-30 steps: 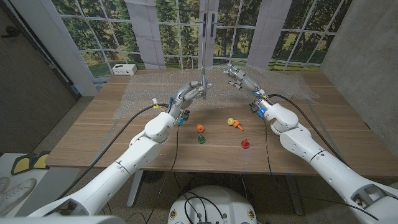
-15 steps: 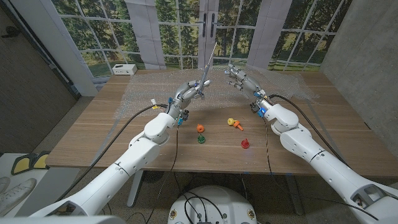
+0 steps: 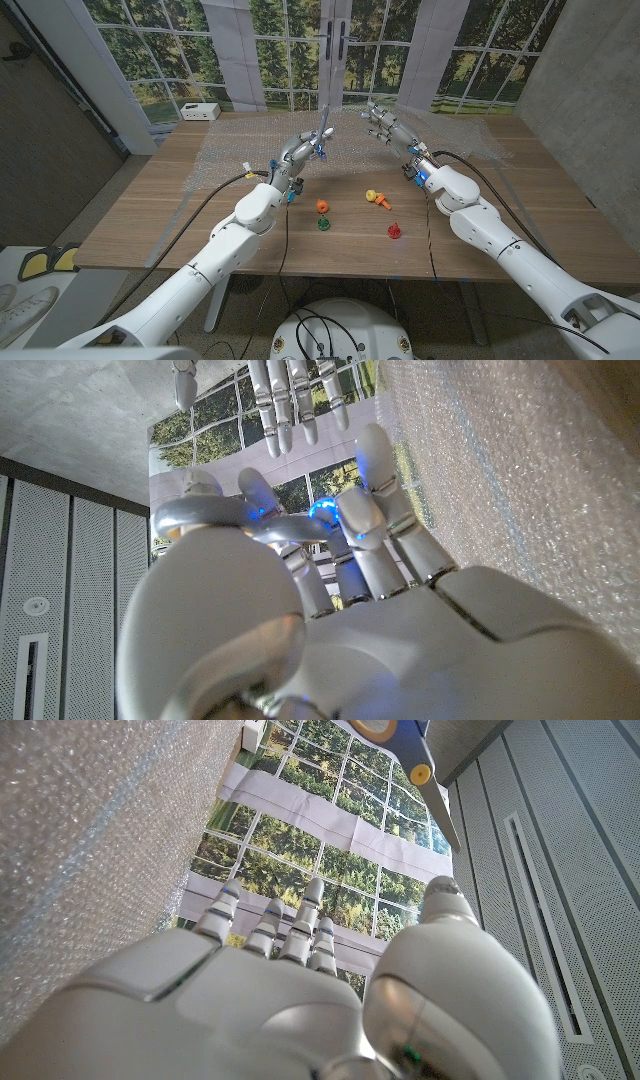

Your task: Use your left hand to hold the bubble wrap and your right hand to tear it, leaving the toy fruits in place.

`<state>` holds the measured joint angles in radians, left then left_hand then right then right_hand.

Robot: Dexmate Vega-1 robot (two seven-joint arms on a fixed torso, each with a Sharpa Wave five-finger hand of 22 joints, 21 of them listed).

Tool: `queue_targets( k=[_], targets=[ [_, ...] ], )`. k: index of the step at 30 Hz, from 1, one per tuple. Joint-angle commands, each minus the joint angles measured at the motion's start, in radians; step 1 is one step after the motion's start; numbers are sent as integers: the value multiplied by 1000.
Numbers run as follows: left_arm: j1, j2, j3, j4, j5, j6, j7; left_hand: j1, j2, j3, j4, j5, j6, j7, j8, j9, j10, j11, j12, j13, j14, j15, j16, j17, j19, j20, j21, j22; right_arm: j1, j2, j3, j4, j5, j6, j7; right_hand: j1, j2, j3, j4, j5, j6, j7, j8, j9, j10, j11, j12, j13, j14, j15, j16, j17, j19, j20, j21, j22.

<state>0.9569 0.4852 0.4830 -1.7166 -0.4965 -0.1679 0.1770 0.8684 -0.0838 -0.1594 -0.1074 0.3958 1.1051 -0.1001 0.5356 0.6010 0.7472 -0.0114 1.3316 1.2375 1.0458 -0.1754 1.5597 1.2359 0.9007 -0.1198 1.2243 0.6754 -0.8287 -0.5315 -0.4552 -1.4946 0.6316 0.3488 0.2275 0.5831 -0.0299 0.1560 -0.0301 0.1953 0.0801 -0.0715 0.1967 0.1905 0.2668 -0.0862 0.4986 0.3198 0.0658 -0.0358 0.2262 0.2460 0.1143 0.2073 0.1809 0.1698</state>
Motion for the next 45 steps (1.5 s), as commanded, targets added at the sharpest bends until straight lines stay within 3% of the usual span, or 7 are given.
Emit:
queue_targets(
  k=[1,9,15,19,32,36,45],
  targets=[
    [9,-15,-16,9,-27,32,44,-171,-103,-200,167,37,73,62,-22,-39,210,-196,250,9,19,-26,4,2,25,-70,-9,-5,13,8,-3,14,-1,5,6,-5,2,-3,-3,-5,1,2,8,3,6,-7,-5,0,0,-17,9,2,-7,5,7,3],
    [7,-18,-29,24,-51,53,61,-236,-110,-210,192,51,74,77,-49,-68,216,-196,252,10,30,-26,7,3,47,-68,-11,-5,19,13,-4,23,-1,6,8,-6,2,-4,-4,-7,1,2,9,3,10,-9,-9,-2,0,-19,10,1,-7,5,8,3],
    [-6,11,-26,11,-41,96,61,-321,-118,-212,209,46,-10,100,-140,-133,218,-198,254,11,44,-25,12,5,61,-67,-18,-3,26,16,-5,29,0,3,9,-7,3,-5,-5,-8,2,1,9,3,16,-17,-12,-5,1,-19,12,0,-7,5,8,3],
    [-17,33,-23,4,-36,116,45,-368,-123,-214,208,34,-105,72,-219,-179,220,-199,254,11,51,-25,15,6,67,-63,-16,8,30,19,-7,35,-1,1,11,-7,4,-5,-6,-9,3,1,10,3,20,-15,-14,-7,-1,-19,12,-1,-7,5,8,3],
    [-73,124,-6,-9,-45,219,-62,-463,-126,-216,199,18,-267,98,-338,-259,226,-200,254,11,65,-24,18,7,82,-59,-21,15,39,20,-9,36,-3,-6,11,-8,6,-6,-9,-10,3,0,10,3,23,-22,-22,-12,-1,-17,13,-3,-7,5,8,3],
    [-87,138,6,-11,-43,230,-94,-475,-126,-216,198,18,-280,111,-344,-267,224,-199,253,11,66,-24,18,7,83,-57,-23,15,39,19,-8,36,0,-7,15,-8,6,-6,-9,-10,3,0,11,3,23,-21,-24,-13,0,-18,14,-3,-7,5,8,3],
    [-88,134,12,-17,-48,225,-106,-524,-123,-212,174,25,-96,124,-286,-311,239,-200,255,11,69,-24,19,7,90,-49,-33,10,32,9,-6,18,-2,-15,7,-9,8,-7,-11,-11,3,0,11,3,27,-22,-29,-16,-2,-19,15,-5,-8,5,8,3]
  ],
)
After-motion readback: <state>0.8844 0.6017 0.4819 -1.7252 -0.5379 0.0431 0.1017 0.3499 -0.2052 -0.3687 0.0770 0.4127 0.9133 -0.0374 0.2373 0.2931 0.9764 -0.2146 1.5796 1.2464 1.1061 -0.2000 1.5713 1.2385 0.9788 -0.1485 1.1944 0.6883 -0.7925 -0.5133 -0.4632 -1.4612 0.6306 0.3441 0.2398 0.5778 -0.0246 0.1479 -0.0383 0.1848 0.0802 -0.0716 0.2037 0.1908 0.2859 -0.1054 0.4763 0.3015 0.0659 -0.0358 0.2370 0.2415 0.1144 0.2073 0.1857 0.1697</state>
